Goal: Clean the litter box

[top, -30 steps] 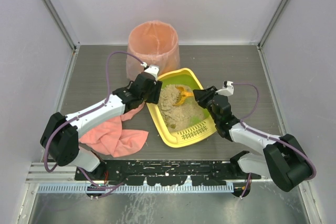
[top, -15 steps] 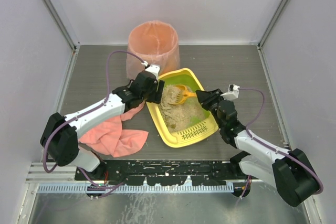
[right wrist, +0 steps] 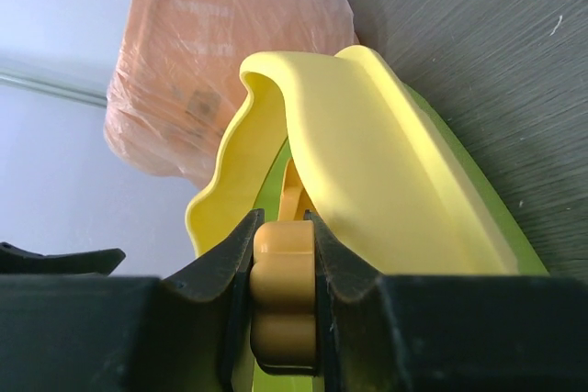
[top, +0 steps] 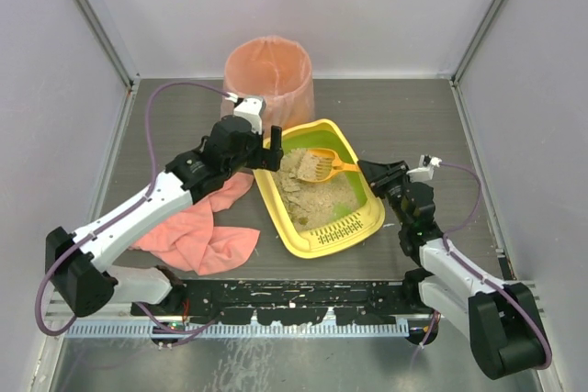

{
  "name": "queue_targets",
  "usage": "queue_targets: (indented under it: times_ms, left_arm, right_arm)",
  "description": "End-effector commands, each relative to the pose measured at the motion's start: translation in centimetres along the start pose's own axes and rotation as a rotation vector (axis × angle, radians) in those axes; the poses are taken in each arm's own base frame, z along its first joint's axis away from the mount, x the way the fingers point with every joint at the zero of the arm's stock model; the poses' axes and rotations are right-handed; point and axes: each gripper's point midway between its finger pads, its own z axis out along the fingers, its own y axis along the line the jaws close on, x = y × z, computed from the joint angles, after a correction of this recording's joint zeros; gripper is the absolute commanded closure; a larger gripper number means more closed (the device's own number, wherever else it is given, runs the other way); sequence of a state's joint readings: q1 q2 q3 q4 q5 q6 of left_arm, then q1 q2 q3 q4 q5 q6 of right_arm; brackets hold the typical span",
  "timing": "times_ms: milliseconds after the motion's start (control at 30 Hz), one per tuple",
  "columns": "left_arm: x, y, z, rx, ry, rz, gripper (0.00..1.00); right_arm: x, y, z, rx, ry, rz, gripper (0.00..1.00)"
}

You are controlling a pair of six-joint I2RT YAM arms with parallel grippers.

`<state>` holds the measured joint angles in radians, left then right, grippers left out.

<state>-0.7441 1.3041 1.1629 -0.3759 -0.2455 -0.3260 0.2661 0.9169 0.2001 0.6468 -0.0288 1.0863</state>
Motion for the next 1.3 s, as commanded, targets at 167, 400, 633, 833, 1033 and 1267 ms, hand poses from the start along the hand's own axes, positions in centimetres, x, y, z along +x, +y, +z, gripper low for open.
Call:
queue_targets:
  times_ms: [167, 400, 633, 833, 1033, 1267]
  left_arm:
    - [-3.0, 1.1, -3.4, -0.027, -0.093, -0.006, 0.08]
    - [-2.1, 1.0, -3.1, -0.021, -0.069, 0.0, 0.12]
    - [-2.2, 1.2, -3.7, -0.017, -0.073, 0.008, 0.12]
    - [-2.5, 1.5, -4.4, -0.023, -0.09, 0.007, 0.11]
    - [-2.8, 1.5, -4.7, -0.018, -0.09, 0.012, 0.11]
    - [-3.5, 1.8, -5.5, -0.026, -0.1, 0.042, 0.1]
  right_arm:
    - [-0.7, 3.1, -1.1, -0.199, 0.014, 0.128, 0.99]
    - [-1.2, 3.9, -1.8, -0.248, -0.004, 0.096, 0.99]
    - [-2.2, 2.8, -2.0, -0.247, 0.002, 0.16, 0.99]
    - [-1.8, 3.4, -1.8, -0.329, 0.09, 0.281, 0.99]
    - [-1.0, 3.5, -1.5, -0.348, 0.13, 0.333, 0.99]
    - [-0.8, 3.5, -1.6, -0.339, 0.138, 0.297, 0.99]
